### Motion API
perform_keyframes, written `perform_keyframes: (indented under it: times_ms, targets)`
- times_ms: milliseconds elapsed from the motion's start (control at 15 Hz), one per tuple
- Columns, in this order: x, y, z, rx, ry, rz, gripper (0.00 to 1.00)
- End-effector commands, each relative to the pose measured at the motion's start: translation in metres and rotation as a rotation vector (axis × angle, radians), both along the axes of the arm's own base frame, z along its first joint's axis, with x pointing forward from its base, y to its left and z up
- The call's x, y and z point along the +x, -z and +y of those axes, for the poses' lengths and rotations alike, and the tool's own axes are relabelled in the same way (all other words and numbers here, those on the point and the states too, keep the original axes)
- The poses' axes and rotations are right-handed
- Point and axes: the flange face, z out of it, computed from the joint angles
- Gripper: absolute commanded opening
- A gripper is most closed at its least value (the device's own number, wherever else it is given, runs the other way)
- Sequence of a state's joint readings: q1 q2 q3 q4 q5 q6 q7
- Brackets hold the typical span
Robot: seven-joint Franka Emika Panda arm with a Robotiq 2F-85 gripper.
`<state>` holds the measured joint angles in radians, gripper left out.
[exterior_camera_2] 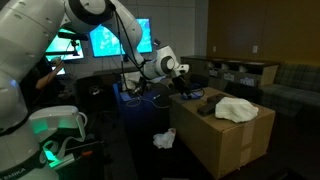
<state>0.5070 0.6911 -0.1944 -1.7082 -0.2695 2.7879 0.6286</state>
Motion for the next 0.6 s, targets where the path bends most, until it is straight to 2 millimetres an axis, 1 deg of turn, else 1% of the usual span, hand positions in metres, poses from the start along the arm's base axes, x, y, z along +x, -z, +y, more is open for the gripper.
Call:
perform_keyframes:
  times_ms: [0,200,400,533]
  targets:
    - [0.015,-0.014,-0.013,0.025,0.01,-0.059,1.0]
    - [0.023,-0.018,-0.021,0.039,0.006,-0.076,1.0]
    - [0.031,-0.018,-0.026,0.054,0.002,-0.09,1.0]
    - [0.038,-0.013,-0.028,0.06,-0.006,-0.09,1.0]
